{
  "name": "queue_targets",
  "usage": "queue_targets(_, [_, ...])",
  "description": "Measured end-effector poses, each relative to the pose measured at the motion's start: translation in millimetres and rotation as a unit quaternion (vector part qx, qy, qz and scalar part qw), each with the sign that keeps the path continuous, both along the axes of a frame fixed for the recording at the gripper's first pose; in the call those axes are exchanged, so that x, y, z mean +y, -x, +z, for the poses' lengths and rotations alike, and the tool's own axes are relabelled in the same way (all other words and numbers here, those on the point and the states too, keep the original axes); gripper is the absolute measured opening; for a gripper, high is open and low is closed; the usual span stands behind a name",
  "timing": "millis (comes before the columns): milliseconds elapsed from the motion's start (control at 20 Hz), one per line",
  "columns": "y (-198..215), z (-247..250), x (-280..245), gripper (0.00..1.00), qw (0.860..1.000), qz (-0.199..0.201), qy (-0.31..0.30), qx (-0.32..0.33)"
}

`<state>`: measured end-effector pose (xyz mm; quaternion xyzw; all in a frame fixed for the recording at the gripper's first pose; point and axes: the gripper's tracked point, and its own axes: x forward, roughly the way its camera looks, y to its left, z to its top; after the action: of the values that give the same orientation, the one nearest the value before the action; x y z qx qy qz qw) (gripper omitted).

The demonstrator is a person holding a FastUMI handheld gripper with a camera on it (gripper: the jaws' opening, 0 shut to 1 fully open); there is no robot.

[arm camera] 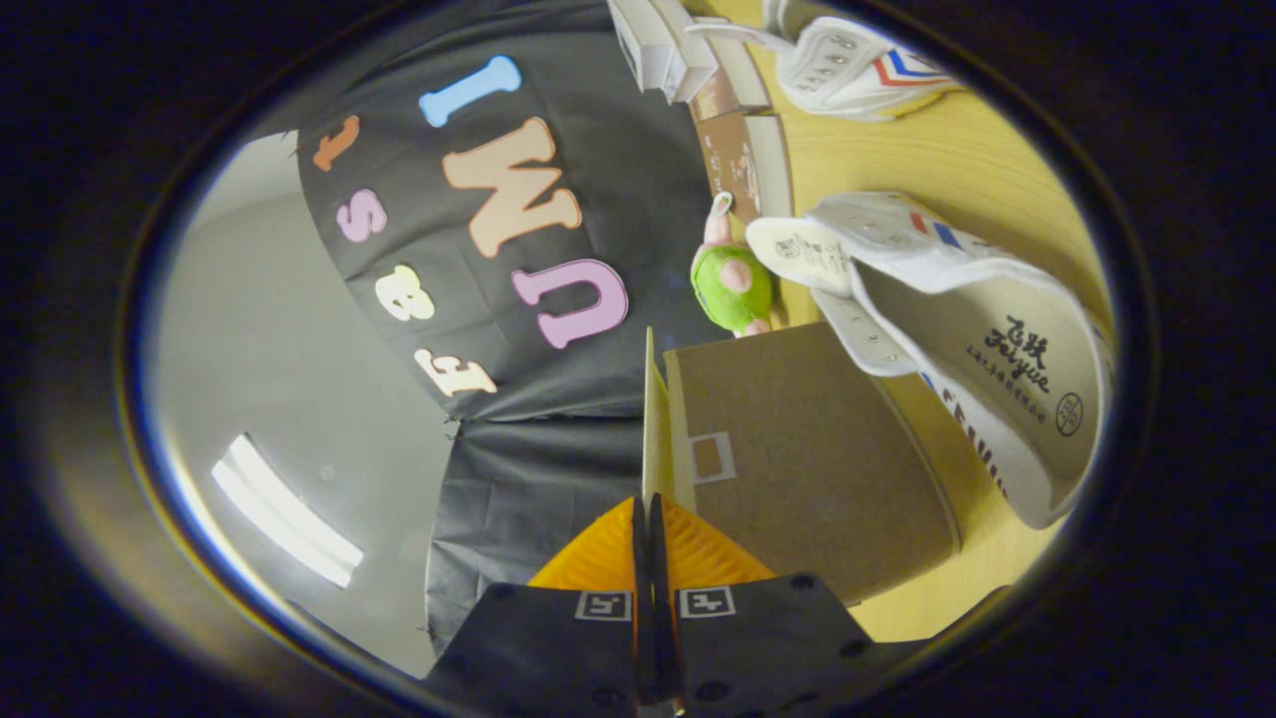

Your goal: Open the storage box then place both shoes into the box .Put the left shoe in first, then the right shoe, with the right side of both shoes facing outward in a uniform manner.

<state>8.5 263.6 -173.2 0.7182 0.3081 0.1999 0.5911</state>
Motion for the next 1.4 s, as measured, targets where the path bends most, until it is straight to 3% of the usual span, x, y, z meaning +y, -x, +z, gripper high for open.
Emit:
queue_targets(450, [-12, 46, 12, 0.07, 0.988, 0.011, 0.119, -0.098])
queue_targets(800, [-21, 119, 60, 0.10, 0.943, 0.049, 0.235, -0.230])
queue_targets(1400, [-24, 181, 182, 0.10, 0.889, 0.124, 0.316, -0.306])
